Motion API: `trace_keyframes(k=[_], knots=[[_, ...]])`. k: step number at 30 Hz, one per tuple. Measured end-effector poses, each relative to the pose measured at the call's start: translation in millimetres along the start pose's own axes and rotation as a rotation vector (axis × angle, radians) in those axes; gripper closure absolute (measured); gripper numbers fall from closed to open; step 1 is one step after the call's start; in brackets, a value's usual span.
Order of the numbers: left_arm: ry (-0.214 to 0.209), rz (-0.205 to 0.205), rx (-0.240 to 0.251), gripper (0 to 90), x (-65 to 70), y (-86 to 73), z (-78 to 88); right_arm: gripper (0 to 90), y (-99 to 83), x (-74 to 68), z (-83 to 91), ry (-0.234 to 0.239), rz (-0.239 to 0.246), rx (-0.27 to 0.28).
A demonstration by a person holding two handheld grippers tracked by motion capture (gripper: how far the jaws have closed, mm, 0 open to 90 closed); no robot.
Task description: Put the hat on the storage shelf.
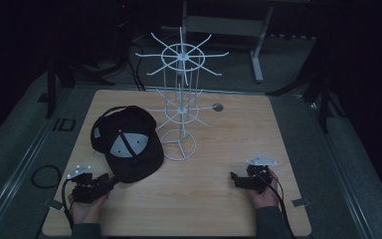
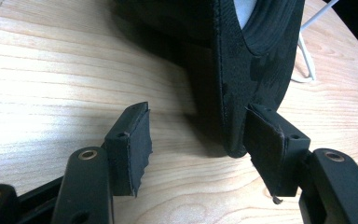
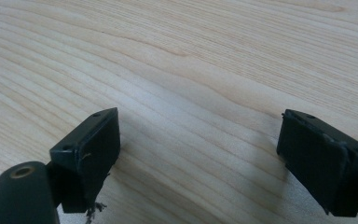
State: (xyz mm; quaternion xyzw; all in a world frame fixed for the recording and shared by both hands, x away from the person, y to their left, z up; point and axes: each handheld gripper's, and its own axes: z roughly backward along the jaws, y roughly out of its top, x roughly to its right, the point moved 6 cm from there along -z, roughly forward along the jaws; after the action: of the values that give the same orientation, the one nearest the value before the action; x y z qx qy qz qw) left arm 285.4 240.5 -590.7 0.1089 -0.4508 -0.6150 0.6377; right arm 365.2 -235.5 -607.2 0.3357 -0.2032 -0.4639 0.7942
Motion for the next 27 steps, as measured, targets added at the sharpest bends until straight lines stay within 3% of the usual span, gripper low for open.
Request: trace_keyframes(k=[27], knots=[[-0.027,-0.030,-0.031,42.9,3.5,4.8,-14.2,12.9,0.1,0.1,-0.1,-0.001,0.001,0.000]])
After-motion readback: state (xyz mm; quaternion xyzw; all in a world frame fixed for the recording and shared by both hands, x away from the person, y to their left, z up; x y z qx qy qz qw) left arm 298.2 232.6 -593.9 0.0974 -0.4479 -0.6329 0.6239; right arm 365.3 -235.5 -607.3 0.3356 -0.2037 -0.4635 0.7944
